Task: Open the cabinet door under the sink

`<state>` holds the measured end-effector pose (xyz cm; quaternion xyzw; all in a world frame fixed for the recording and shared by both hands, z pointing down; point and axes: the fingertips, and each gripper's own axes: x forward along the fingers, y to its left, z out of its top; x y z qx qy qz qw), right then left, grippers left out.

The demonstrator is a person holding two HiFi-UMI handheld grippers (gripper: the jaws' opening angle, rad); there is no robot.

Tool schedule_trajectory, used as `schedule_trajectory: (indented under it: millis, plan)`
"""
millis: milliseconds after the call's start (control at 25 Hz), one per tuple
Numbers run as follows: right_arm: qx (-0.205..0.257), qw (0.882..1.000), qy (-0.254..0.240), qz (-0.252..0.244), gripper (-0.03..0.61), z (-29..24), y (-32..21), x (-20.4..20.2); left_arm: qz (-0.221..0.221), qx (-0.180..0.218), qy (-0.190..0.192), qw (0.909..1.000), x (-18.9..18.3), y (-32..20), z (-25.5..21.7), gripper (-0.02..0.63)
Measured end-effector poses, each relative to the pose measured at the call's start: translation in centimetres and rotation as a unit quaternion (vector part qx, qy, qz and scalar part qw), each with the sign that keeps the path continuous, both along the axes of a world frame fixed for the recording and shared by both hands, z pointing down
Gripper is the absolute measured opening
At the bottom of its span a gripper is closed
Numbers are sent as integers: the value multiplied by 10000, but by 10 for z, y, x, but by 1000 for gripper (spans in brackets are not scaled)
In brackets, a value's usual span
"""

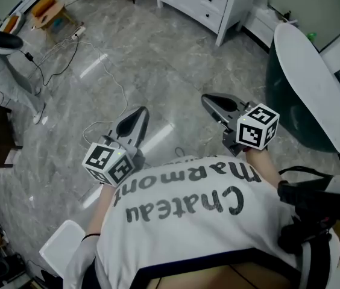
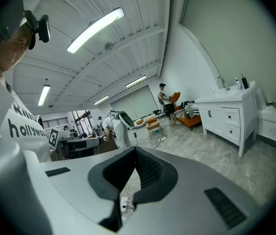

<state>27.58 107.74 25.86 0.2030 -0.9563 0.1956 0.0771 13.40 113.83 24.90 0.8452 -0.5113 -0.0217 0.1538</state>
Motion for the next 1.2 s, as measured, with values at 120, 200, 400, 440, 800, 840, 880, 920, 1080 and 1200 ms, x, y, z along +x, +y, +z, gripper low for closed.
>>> schedule_trajectory:
  millis: [120,200,400,440,800,840,880,920,1080,1200]
  plan:
    - [-8,10000,35,11,11,8,-2,-11,-92,-7,45,9999,-18,-3,3,7]
    - [-52,9999,92,61,11,16,-9,-14,-166,-58,62,9998,-27,-9,10,6]
    - [-118,9999,83,59,11,25,-37,-23,-165,-86,126,9997,-38,-34,20,6]
    - [-113,9999,35,56,11,24,-48,-26,-164,-57,143,9997,-41,-44,21,6]
    - [-59,9998,32,-186,11,21,-201,-61,-415,212,230,9986,-71,-196,11,6]
    - [-71,9996,81,-249,11,19,-221,-65,-433,227,268,9984,-73,-217,7,7]
    - [-85,9994,120,-323,11,17,-240,-69,-437,230,303,9983,-74,-236,3,6]
    - [-89,9991,149,-399,11,14,-258,-74,-427,224,311,9984,-75,-254,0,6]
    - [-49,9983,213,-537,11,1,-332,-96,-454,65,249,9986,-86,-321,-2,6]
    - [9,9983,216,-539,11,-6,-366,-107,-484,-72,506,9975,-97,-349,3,7]
